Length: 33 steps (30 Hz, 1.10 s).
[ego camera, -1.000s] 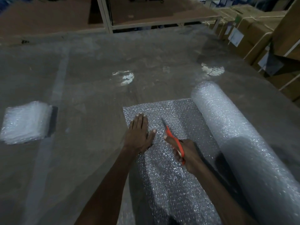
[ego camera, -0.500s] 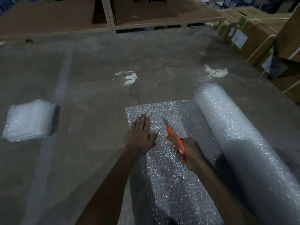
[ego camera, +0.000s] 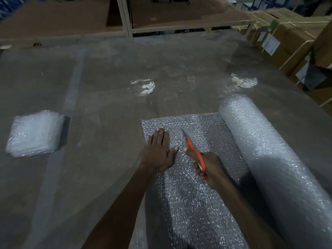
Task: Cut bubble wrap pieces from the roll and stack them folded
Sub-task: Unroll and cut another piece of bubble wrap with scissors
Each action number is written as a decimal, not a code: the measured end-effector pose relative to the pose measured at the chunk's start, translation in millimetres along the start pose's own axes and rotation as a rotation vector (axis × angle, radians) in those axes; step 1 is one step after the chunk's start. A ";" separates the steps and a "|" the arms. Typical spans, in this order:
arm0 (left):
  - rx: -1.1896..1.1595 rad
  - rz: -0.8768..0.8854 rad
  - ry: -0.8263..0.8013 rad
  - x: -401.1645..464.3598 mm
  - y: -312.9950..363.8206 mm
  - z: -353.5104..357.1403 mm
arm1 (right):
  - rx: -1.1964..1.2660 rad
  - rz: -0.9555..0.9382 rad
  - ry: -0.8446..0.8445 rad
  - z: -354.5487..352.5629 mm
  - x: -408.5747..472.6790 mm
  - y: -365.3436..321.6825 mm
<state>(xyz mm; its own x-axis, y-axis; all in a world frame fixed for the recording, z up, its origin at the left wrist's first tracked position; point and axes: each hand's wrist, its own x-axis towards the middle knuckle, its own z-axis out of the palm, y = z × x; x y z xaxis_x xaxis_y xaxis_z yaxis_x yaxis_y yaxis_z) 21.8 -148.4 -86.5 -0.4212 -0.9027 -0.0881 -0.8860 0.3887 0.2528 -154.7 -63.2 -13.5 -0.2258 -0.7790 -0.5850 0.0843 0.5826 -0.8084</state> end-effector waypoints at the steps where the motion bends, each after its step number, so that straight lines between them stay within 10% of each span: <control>1: 0.011 0.009 0.008 1.5 -1.8 -2.3 | 0.000 0.009 0.004 0.2 0.6 -0.9; 33: -0.005 0.008 0.002 31.0 -11.7 -11.1 | 0.069 0.000 -0.016 6.3 28.0 -3.2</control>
<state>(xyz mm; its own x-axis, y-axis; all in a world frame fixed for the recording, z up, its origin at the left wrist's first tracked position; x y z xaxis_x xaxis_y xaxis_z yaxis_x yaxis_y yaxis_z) 21.2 -182.9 -81.5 -0.4275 -0.9001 -0.0838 -0.8818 0.3947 0.2580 -155.2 -88.3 -27.7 -0.2099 -0.7832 -0.5852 0.1515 0.5653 -0.8109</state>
